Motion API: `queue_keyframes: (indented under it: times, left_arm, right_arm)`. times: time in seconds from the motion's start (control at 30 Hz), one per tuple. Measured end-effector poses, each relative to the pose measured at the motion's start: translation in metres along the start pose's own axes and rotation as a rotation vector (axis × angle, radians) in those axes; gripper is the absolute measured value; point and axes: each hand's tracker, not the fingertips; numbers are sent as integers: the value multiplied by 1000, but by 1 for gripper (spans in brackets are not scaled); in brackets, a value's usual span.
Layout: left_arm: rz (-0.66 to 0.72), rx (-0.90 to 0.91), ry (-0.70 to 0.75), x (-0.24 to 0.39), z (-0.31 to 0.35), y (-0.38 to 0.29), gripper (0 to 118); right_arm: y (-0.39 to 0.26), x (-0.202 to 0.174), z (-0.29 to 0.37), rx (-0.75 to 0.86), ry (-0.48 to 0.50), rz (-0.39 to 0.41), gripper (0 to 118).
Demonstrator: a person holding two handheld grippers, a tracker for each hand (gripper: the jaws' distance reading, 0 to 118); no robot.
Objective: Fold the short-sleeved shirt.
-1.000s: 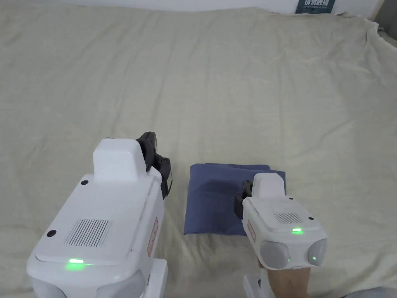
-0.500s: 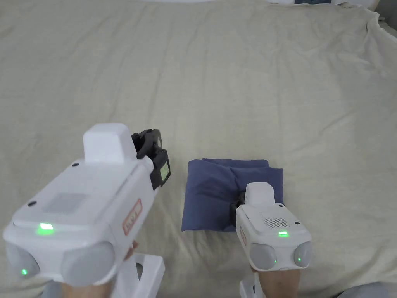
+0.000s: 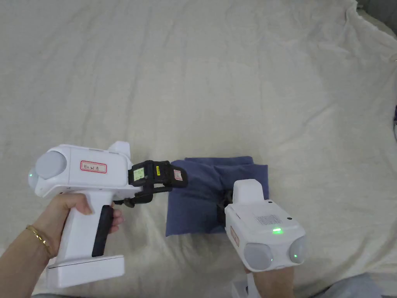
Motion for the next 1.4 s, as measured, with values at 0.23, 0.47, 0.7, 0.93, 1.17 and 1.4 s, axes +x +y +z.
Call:
queue_keyframes:
  times: [0.23,0.47,0.7,0.93,1.17,1.4]
  left_arm:
    - [1,-123,-38,-27,-37,3,112]
    - [56,-70,-183,-27,-55,6,111]
    - [-39,-122,5,-12,-65,10,45]
    - [23,-110,86,0,-69,5,23]
    - [-35,-109,237,48,-50,8,20]
    - [-138,-44,400,62,44,21,20]
  right_arm:
    - [-1,6,-5,-9,13,2,0]
    - [-1,10,-7,-10,21,-6,0]
    - [-2,13,-8,-14,32,-21,0]
    - [6,17,-9,-41,56,-18,0]
    - [60,33,64,159,94,-24,0]
    - [109,58,143,375,48,77,0]
